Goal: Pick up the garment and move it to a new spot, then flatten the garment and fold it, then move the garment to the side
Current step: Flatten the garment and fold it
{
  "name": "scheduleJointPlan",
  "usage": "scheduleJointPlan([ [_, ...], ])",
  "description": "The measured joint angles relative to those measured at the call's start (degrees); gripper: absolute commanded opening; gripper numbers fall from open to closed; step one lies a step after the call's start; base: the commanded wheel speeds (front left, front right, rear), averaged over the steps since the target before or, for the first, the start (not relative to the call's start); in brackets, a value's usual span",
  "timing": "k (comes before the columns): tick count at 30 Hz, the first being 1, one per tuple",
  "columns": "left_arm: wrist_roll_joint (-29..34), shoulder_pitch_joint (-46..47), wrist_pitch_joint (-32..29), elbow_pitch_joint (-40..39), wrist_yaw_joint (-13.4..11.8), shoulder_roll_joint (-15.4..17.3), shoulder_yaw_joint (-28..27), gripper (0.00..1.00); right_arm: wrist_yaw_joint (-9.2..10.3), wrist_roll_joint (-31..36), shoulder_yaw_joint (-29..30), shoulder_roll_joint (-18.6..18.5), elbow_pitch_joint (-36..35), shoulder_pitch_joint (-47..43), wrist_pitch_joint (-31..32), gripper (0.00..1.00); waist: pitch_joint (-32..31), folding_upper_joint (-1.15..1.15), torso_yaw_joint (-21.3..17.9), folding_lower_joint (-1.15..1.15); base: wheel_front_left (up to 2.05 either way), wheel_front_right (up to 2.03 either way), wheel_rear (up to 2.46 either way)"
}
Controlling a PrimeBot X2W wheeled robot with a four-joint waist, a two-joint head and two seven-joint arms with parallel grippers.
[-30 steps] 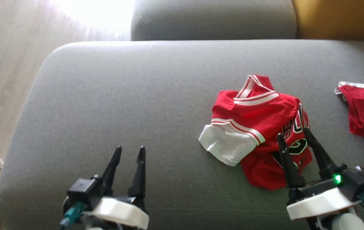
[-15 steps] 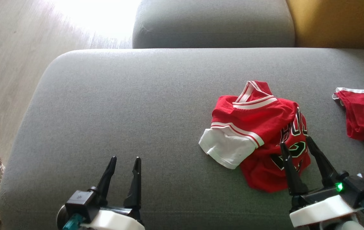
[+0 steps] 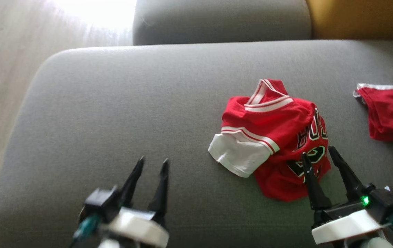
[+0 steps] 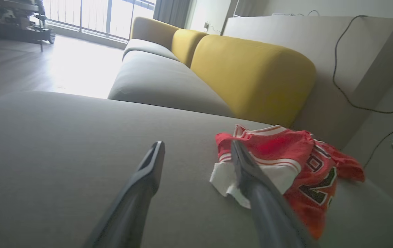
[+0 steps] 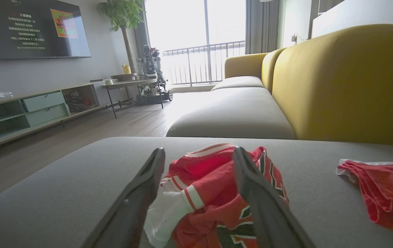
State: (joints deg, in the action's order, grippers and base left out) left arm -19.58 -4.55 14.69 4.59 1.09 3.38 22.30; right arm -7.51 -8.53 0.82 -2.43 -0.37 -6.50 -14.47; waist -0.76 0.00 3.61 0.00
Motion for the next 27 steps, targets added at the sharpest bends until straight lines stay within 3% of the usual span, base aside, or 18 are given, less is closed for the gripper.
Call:
scheduleJointPlan([
  [9, -4.00, 21.78, -0.08, 8.22, 2.57, -0.31, 8.47, 1.00, 0.00, 1.19, -0.78, 0.04, -1.37, 3.08, 0.00, 1.00, 5.79, 0.00, -3.61, 0.02, 0.00, 0.00, 0.00],
  [19, -12.01, 39.10, -5.67, 20.41, 4.45, -0.76, 17.27, 1.00, 0.00, 1.56, -0.90, 0.04, -2.15, 7.19, 0.00, 1.00, 13.40, 0.00, -8.77, 0.02, 0.00, 0.00, 0.00],
  [27, -15.84, 46.36, -10.84, 29.61, 2.34, -0.96, 20.52, 1.00, 0.00, 1.27, -1.29, 0.04, -2.92, 9.75, 0.00, 1.00, 17.18, 0.00, -12.14, 0.01, 0.00, 0.00, 0.00],
])
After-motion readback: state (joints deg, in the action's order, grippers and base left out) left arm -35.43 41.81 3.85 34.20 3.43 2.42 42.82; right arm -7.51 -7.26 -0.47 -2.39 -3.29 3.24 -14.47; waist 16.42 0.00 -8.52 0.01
